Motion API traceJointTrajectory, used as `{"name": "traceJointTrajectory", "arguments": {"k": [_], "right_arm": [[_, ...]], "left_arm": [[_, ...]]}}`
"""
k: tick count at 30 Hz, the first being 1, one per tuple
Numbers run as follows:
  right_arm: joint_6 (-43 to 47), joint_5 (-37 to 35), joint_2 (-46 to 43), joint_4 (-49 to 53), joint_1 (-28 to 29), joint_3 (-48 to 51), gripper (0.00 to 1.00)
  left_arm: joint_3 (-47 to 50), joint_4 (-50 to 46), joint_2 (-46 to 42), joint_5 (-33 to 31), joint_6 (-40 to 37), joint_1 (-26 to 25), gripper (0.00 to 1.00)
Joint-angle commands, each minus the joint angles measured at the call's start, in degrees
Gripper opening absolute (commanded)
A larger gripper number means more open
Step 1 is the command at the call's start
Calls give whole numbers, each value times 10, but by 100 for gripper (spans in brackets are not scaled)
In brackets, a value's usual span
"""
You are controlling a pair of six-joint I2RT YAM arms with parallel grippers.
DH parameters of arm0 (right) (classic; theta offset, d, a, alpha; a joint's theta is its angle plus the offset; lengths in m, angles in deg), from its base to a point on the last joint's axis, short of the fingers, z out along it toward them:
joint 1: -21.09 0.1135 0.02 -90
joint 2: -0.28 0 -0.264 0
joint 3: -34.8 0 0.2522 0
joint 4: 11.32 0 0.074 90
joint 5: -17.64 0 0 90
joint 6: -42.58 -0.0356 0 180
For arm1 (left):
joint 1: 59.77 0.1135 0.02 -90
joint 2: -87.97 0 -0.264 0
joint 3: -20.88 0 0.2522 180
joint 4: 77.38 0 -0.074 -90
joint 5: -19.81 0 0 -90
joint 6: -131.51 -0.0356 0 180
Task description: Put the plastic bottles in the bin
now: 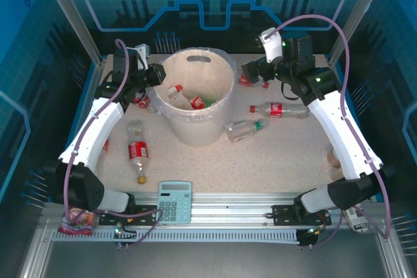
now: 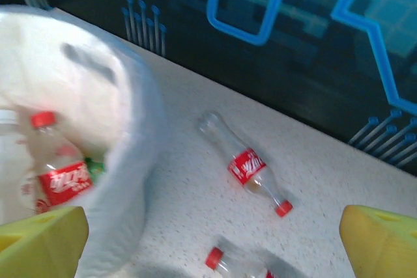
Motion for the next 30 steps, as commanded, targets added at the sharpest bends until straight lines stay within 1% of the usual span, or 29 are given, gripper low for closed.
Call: {"name": "traceJointTrajectory", "arguments": {"k": [1, 5, 10, 12, 17, 24, 30], "right_arm": [[-2, 58, 34, -27, -41, 21, 100], [13, 87, 104, -19, -69, 7, 99], [36, 86, 206, 0, -85, -40, 98], [41, 88, 242, -8, -91, -48, 98], [37, 79, 322, -67, -99, -51, 98], [45, 81, 401, -108, -99, -73, 100], [28, 92, 440, -134, -106, -84, 100]], "left_arm": [[13, -29, 3, 4, -17, -3, 21], [13, -29, 3, 4, -17, -3, 21], [13, -30, 5, 3, -18, -2, 21], [13, -30, 4, 2, -19, -2, 21], [13, -30, 4, 1, -19, -3, 21], [13, -31, 3, 0, -20, -3, 21], [13, -31, 5, 1, -20, -3, 21]]}}
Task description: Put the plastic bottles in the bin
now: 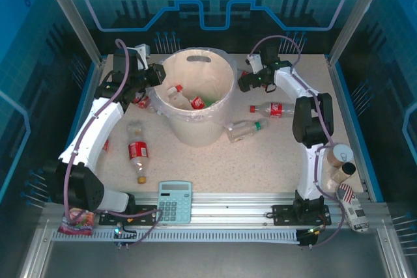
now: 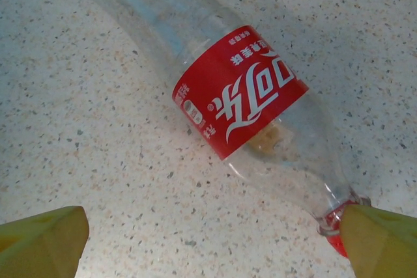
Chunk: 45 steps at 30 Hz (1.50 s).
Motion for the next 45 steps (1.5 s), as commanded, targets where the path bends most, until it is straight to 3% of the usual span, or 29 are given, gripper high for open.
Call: {"name": "traceJointTrajectory", "arguments": {"k": [1, 23, 26, 30, 42, 45], "right_arm": [[-7, 16, 26, -27, -11, -28, 100], [8, 25, 190, 71, -10, -196, 99], [6, 22, 187, 66, -11, -184, 93], [5, 22, 175, 42, -11, -152, 73], [1, 18, 129, -15, -11, -74, 49], [2, 24, 97, -45, -12, -36, 38]], "left_arm": [[13, -31, 5, 1, -18, -3, 21], [11, -33, 11, -2, -21, -1, 21], [11, -33, 12, -2, -22, -1, 21], [11, -32, 15, -2, -21, 0, 21], [11, -33, 15, -1, -20, 1, 21], [11, -33, 13, 0, -20, 1, 20]]}}
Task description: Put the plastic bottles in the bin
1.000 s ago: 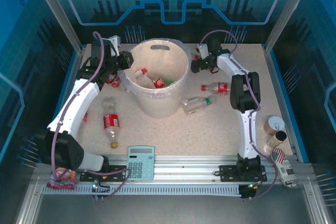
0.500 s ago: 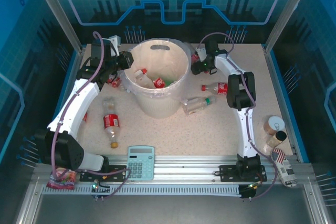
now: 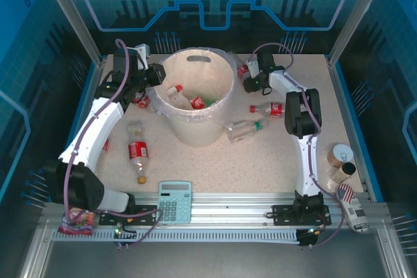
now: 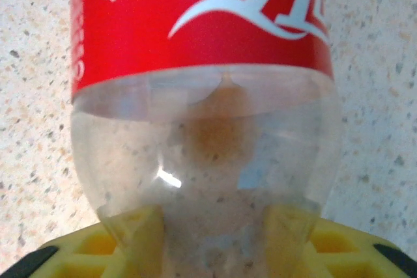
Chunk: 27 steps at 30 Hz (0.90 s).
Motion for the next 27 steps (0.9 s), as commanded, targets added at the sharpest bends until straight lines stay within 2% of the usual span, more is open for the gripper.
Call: {"name": "traceJointTrajectory", "arguments": {"k": [1, 9, 14, 21, 27], "right_arm": [[-1, 24, -45, -6, 0, 41, 37], [-2, 33, -116, -24, -7, 113, 26], [-18, 28, -194, -37, -12, 189, 23], [-28, 16, -326, 17, -23, 245, 23], [-28, 1, -430, 80, -24, 241, 23]], "left_arm": [[11, -33, 11, 1, -20, 2, 20], [11, -32, 7, 2, -18, 2, 21], [11, -32, 3, 2, -18, 2, 21], [11, -30, 0, 6, -16, 2, 21], [12, -29, 0, 9, -14, 1, 21]]}}
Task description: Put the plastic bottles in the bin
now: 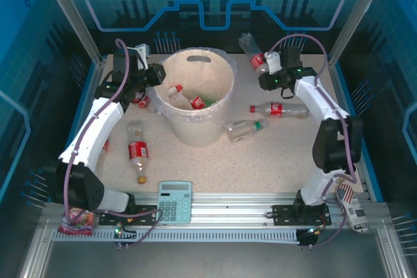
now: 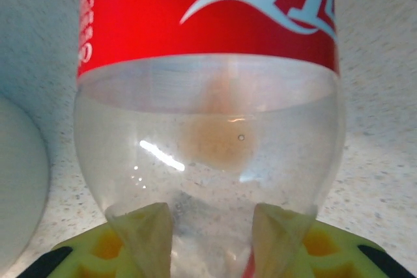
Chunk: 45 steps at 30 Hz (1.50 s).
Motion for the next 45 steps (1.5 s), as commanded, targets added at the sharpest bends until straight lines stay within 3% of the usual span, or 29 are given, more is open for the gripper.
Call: {"name": "traceJointTrajectory", "arguments": {"k": [1, 8, 14, 21, 29, 45], "right_arm": [[-7, -4, -63, 51, -6, -7, 23], [-17, 84, -159, 96, -1, -47, 22], [5, 68, -181, 157, 63, -120, 22], [46, 19, -146, 213, 186, -206, 21], [98, 2, -65, 286, 268, -290, 22], [132, -13, 40, 324, 301, -349, 28]], "left_arm": [[12, -30, 0, 10, -14, 1, 21], [12, -29, -1, 10, -12, 1, 20], [13, -29, -1, 12, -11, 2, 21], [13, -30, -6, 12, -11, 0, 21], [13, -29, -10, 11, -11, 0, 20], [13, -29, -15, 9, -14, 1, 20]]}}
